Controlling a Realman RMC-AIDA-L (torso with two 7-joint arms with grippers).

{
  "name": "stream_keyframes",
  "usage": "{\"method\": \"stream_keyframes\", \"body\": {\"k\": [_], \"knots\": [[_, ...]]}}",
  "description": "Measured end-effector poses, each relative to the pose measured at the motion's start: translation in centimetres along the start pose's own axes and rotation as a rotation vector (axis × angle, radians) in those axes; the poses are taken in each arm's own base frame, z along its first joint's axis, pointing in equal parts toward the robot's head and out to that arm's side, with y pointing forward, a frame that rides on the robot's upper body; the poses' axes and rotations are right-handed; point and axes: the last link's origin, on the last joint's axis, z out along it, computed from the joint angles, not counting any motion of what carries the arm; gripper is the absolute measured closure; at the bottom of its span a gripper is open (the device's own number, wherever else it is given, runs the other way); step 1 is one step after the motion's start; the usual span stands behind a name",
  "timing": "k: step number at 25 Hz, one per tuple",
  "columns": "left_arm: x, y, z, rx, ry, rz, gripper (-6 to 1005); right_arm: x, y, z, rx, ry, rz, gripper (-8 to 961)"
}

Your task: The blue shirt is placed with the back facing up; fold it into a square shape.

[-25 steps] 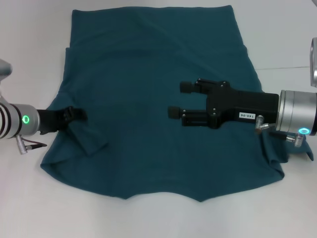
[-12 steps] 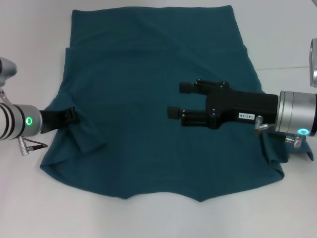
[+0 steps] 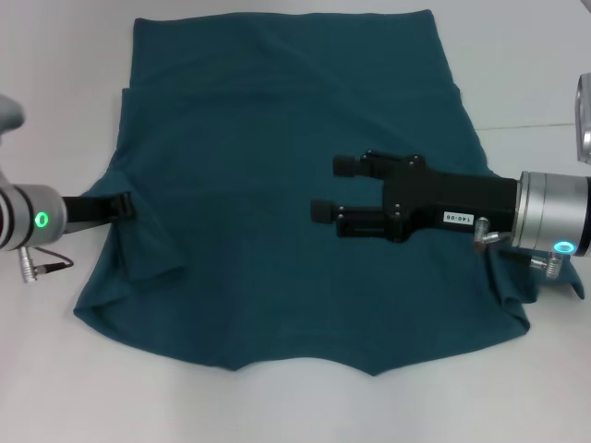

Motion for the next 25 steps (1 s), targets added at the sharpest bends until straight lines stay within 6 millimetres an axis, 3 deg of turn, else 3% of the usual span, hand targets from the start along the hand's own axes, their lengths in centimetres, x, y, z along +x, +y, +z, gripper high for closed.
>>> {"method": "stream_keyframes", "body": {"k": [15,20,25], "knots": [[0.1,8.1,2.2,0.016,-0.099,0.53,942,0.6,0.3,-0.6,0.004,-0.013,0.027,71],[0.3,9.0,2.4,0.048,-0.096,0.604,934,0.6,0.3,-0.7,0.006,-0.014,0.029,71],[0.7,8.5,2.3,0.065,-0.086,0.581,925,0.6,0.2,-0.6,0.007,-0.015,0.026,71]]}}
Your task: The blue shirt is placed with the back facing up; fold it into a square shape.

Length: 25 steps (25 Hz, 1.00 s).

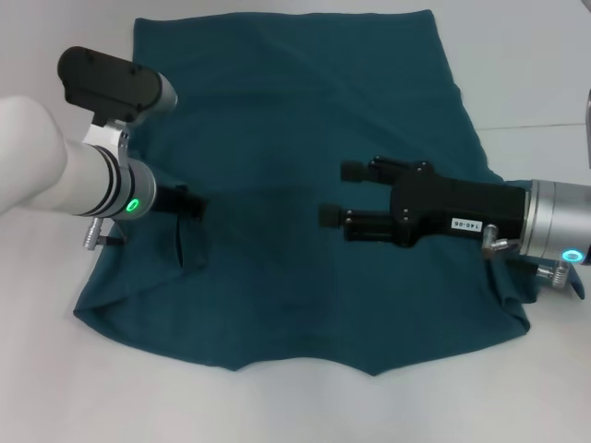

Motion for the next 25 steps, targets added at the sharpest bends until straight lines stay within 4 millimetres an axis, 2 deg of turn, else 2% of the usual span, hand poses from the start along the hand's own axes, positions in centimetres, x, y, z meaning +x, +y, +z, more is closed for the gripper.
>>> {"method": "stream_keyframes", "body": {"k": [7,12,18,23,25], "knots": [[0.2,0.1,-0.2,-0.002,0.013,-0.003,913,-0.3,-0.1,0.3,-0.004,0.002,-0.009,71],[0.8,0.8,-0.2,-0.018,0.026,0.002,691,-0.3,0.0,0.4,-0.005,-0.002,-0.005,71],[1.0,1.8,0.2,-0.044,0.027,-0.005,480,-0.3,-0.1,0.4,0.0,-0.011,-0.004,71],[1.3,0.7,-0.6,-0.054,0.057,-0.085,405,-0.5,-0.2,0.4,-0.001,-0.011,-0.008,71],[0.8,-1.4,-2.0,-0.066,0.059,-0.172,391,-0.7,-0.2,0.4,-0.002,-0.011,-0.008,71]]}}
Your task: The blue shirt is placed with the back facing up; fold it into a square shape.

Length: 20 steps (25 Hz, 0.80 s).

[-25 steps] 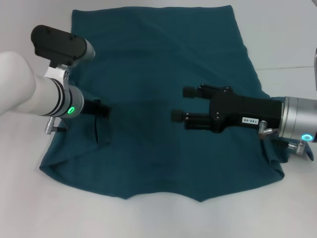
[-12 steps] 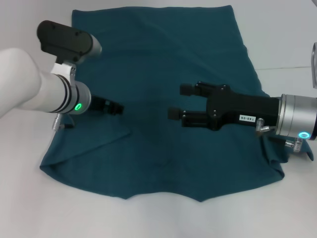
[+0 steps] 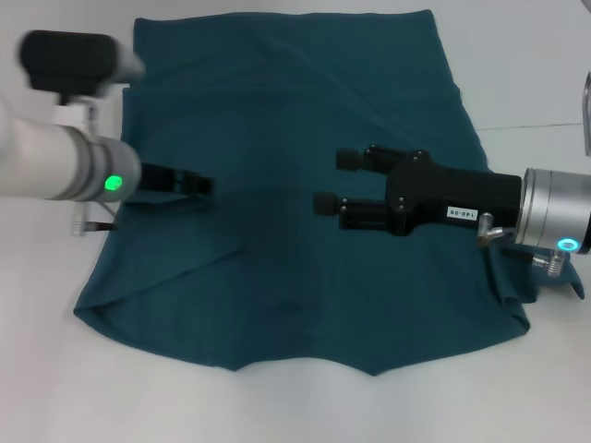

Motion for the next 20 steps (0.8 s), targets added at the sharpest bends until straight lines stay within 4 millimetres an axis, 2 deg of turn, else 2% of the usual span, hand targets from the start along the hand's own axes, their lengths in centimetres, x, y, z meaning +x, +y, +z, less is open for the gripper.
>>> {"method": "stream_keyframes", "body": {"k": [2,7,10,14,20], "knots": [[-0.2,-1.2,-1.0,0.0,0.001,-0.043,393,-0.3,-0.1,0.0,0.001,0.0,0.001,72],[-2.0,-5.8,-4.2,0.012,-0.021,-0.182,398,-1.3,-0.4,0.0,0.005,-0.001,-0.004,72],[-3.5,-7.4,-5.5,-0.011,-0.074,-0.252,398,-2.2,-0.6,0.0,0.008,0.006,0.003,72],[-5.3,-8.8,-7.5,-0.05,-0.133,-0.336,398,-3.6,-1.1,-0.3,0.028,0.038,0.002,72],[-7.3,-9.6,-10.7,-0.064,-0.182,-0.376,397,-5.4,-1.0,-0.3,0.031,0.092,-0.018,72]]}}
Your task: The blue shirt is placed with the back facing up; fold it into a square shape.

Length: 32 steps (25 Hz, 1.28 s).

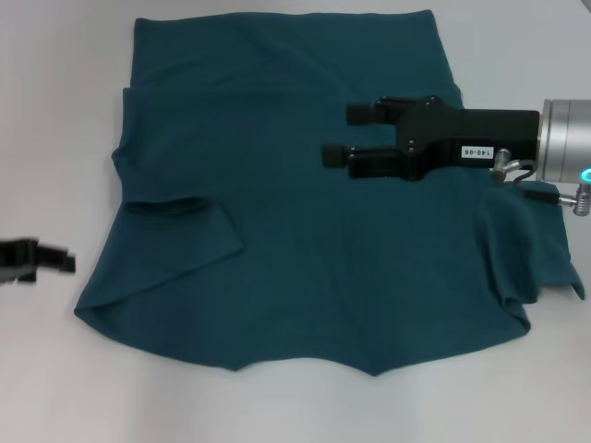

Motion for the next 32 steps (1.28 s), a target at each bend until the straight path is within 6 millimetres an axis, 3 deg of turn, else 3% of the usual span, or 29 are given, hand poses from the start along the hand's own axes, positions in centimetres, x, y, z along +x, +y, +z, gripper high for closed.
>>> {"method": "stream_keyframes", "body": {"k": [4,8,18,32], "knots": [[-1.6,-0.7,-1.5,0.009,-0.024,-0.01,397,-0.6,-0.1,-0.1,0.009,0.04,-0.005,72],[-2.2,-1.4,-1.9,0.021,-0.026,-0.039,398,-1.0,-0.2,0.3,0.014,0.096,0.004,72],[-2.3,-1.5,0.3,0.006,-0.063,-0.095,393,-1.5,0.1,1.9,0.004,0.163,0.004,72],[-1.8,-1.0,2.8,0.0,-0.1,-0.068,388,-1.8,0.3,2.6,-0.003,0.165,0.012,72]]}}
